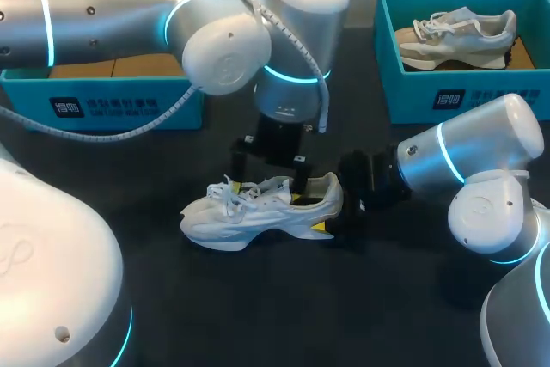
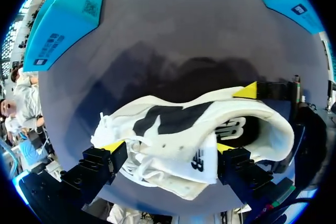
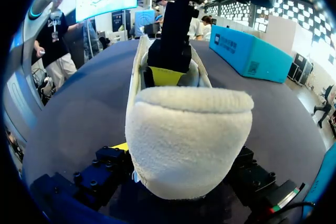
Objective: Take the shoe out of the shoebox, open the shoe tongue, remove and reinsert the insole, then place the shoe into the shoebox
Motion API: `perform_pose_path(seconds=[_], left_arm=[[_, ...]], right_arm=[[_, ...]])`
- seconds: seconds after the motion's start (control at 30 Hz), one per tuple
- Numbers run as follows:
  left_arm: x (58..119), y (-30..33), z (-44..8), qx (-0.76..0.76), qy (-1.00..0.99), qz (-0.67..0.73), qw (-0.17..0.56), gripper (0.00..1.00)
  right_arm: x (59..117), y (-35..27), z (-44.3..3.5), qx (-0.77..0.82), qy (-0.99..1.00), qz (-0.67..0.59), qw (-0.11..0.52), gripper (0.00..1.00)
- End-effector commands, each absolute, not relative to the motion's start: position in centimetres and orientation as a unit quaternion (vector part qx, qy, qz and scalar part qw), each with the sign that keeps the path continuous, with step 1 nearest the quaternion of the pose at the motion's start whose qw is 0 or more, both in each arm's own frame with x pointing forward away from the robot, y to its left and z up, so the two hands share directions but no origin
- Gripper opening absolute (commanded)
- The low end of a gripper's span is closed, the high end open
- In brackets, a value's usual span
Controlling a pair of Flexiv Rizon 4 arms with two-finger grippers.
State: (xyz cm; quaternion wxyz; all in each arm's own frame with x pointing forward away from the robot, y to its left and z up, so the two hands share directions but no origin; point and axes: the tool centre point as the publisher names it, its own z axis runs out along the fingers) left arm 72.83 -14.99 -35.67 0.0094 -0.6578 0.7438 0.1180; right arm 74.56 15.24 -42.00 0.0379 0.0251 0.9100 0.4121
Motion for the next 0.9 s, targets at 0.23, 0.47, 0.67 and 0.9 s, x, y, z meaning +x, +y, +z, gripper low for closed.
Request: perform_pose_path(seconds=[0.23,0.47,0.67,0.9], left_arm=[[72.6,-13.3,-35.4,-0.680,0.724,0.112,0.020,1.00],[72.3,-12.3,-33.8,-0.696,0.710,0.097,0.032,1.00],[72.5,-11.2,-33.0,-0.708,0.700,0.083,0.036,1.00],[73.2,-10.7,-32.3,-0.712,0.698,0.067,0.032,0.47]], right_arm=[[74.6,15.6,-42.6,0.026,0.911,0.410,0.039,0.00],[74.6,15.6,-42.6,0.026,0.911,0.410,0.039,0.00],[74.6,15.6,-42.6,0.026,0.911,0.410,0.039,0.00],[74.6,15.6,-42.6,0.026,0.911,0.410,0.039,0.00]])
